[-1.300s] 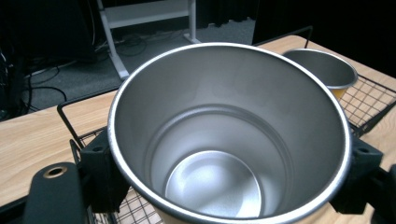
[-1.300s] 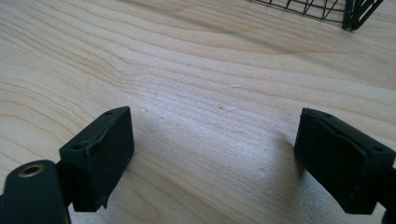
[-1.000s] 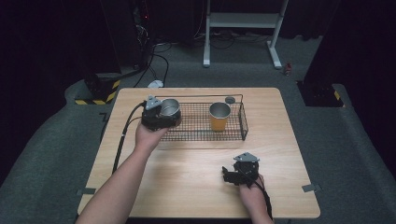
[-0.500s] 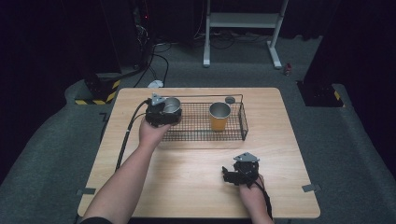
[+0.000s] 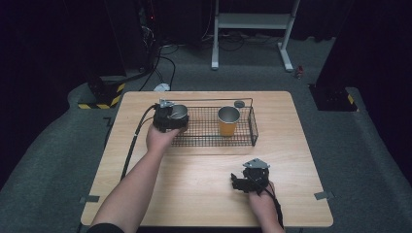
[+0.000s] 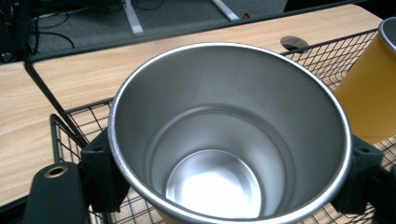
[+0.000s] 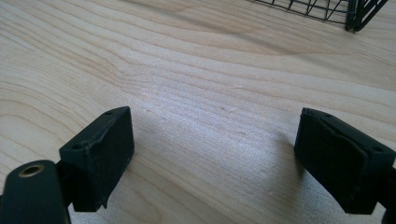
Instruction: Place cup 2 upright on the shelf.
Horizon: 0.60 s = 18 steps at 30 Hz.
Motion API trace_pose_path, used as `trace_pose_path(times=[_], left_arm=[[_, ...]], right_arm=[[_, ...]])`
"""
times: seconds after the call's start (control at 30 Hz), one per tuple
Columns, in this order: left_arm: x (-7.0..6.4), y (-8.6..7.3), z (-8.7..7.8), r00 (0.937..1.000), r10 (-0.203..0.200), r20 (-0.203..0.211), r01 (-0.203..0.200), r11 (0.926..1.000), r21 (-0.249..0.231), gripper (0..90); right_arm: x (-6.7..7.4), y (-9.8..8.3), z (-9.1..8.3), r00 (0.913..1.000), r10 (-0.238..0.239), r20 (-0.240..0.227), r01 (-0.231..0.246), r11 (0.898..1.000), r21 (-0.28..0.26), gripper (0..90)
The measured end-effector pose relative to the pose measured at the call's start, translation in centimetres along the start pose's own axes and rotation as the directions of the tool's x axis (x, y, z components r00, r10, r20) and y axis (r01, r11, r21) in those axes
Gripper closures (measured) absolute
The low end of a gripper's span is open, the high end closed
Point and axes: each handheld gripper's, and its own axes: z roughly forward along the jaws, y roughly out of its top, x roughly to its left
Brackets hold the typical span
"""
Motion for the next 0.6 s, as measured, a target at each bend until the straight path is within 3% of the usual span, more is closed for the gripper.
trace_pose_path(times=[0.4, 0.6], left_arm=[[-0.4, -0.9, 1.6, 0.9999, 0.008, -0.008, -0.007, 0.9941, 0.109, 18.7], [-0.7, -1.2, 2.0, 0.9994, 0.027, -0.019, -0.025, 0.9909, 0.132, 18.7]], right_arm=[[0.0, 0.0, 0.0, 1.0, -0.002, -0.002, 0.002, 1.0, 0.0, 12.1], [0.0, 0.0, 0.0, 1.0, -0.002, -0.003, 0.002, 1.0, 0.0, 12.1]])
